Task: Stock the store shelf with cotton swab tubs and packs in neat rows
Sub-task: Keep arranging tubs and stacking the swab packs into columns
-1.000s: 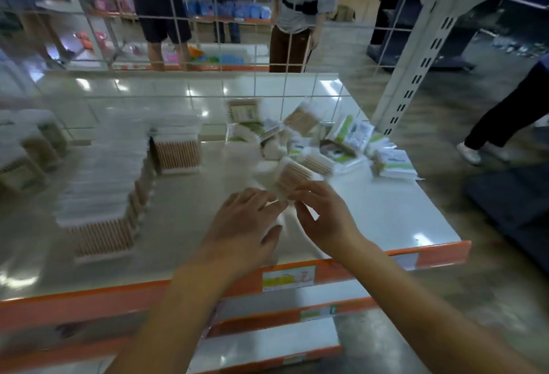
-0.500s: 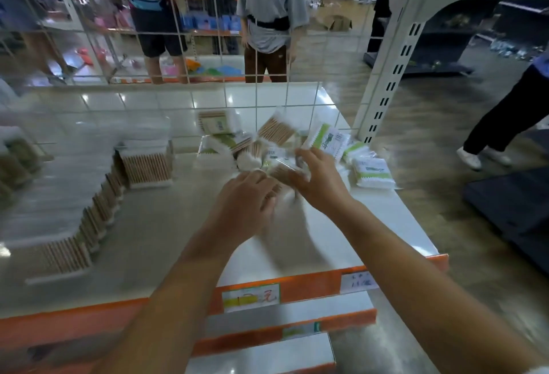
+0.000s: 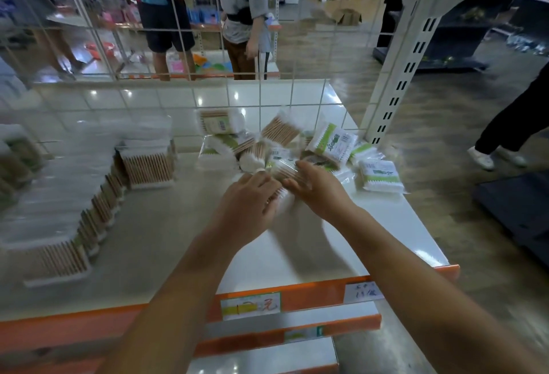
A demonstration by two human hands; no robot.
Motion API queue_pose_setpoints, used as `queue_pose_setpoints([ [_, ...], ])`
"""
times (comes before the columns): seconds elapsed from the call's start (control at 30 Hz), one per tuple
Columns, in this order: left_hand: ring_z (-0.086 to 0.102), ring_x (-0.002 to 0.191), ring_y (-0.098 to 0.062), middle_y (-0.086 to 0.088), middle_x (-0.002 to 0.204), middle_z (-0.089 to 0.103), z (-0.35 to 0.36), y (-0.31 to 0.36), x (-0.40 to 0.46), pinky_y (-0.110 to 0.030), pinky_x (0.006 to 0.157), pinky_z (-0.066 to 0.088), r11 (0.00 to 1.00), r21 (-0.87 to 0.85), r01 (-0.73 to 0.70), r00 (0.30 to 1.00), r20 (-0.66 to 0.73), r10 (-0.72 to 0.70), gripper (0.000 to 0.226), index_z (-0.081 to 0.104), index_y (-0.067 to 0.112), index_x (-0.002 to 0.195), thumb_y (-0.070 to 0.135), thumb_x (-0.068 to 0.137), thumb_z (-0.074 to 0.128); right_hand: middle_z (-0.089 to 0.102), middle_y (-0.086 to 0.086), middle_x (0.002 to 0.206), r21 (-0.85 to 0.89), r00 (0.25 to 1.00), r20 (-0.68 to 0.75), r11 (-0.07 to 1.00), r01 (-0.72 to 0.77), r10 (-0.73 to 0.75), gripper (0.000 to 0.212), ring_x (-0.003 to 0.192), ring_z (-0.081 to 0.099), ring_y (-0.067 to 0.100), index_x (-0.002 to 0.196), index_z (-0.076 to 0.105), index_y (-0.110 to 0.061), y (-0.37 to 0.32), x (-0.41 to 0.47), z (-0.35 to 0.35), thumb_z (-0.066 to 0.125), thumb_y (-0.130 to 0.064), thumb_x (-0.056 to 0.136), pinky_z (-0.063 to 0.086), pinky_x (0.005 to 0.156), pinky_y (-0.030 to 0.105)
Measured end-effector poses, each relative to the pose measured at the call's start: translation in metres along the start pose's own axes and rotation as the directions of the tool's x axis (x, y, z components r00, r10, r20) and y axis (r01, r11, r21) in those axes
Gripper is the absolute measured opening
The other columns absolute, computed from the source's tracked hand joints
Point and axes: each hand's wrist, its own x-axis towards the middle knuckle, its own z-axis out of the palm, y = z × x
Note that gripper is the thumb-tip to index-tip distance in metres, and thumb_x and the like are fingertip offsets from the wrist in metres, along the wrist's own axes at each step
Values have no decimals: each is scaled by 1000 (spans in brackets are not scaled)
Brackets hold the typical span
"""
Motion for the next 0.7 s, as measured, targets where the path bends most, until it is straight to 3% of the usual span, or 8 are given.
queue_pose_setpoints([
  [0.1,60,90,-26,-4,101,64,-7,-3,-1,-38,76,53,997,-72,8,1000,-21,-10,40,68,13,98,33,75,41,59,10,120,47,998,-49,998,49,-47,55,110,54,27,129,50,-13,-3,-9,-7,62,-42,85,41,88,31],
  [0.2,58,102,-23,-4,109,65,-17,-10,-2,-37,87,48,964,-237,123,988,-60,-140,52,68,13,107,42,77,37,61,10,117,63,970,-197,985,158,-143,56,109,55,26,127,54,-12,-13,-20,-17,69,-38,80,38,83,24],
  [0.27,61,98,-20,-3,104,68,-23,-13,-2,-31,85,47,906,-372,201,962,-97,-254,44,69,12,104,39,79,44,62,10,115,62,940,-271,971,231,-206,56,106,56,25,126,56,-10,-23,-27,-24,73,-32,78,33,81,17],
  [0.37,63,79,-12,7,79,68,-32,-12,1,-21,71,45,728,-615,301,905,-56,-421,24,68,25,82,39,80,48,62,9,116,33,911,-292,949,314,-291,57,106,55,25,128,55,-11,-37,-39,-30,73,-31,78,31,85,15],
  [0.47,64,65,-12,7,63,68,-42,-3,7,-28,64,48,397,-851,343,836,84,-542,21,65,23,80,31,93,51,61,8,117,24,910,-264,941,338,-321,59,107,54,24,129,53,-13,-46,-47,-34,70,-36,78,31,88,16],
  [0.5,65,62,-12,4,64,69,-47,-1,7,-27,61,49,285,-889,358,829,163,-534,24,65,19,84,29,96,47,61,7,116,8,901,-270,935,355,-340,60,106,55,24,129,54,-12,-48,-49,-34,69,-38,77,32,89,17],
  [0.57,66,59,-15,-3,70,71,-57,1,8,-26,54,52,155,-904,398,848,299,-437,30,64,13,91,34,95,42,62,8,114,-26,879,-285,920,391,-382,60,105,57,26,125,57,-10,-48,-52,-36,68,-38,74,37,90,24],
  [0.7,64,55,-18,-10,71,69,-65,3,4,-24,47,52,43,-890,454,863,427,-271,40,64,7,93,42,78,49,61,6,115,47,865,-283,895,445,-415,60,107,56,24,122,59,-9,-49,-59,-42,73,-33,68,43,92,28],
])
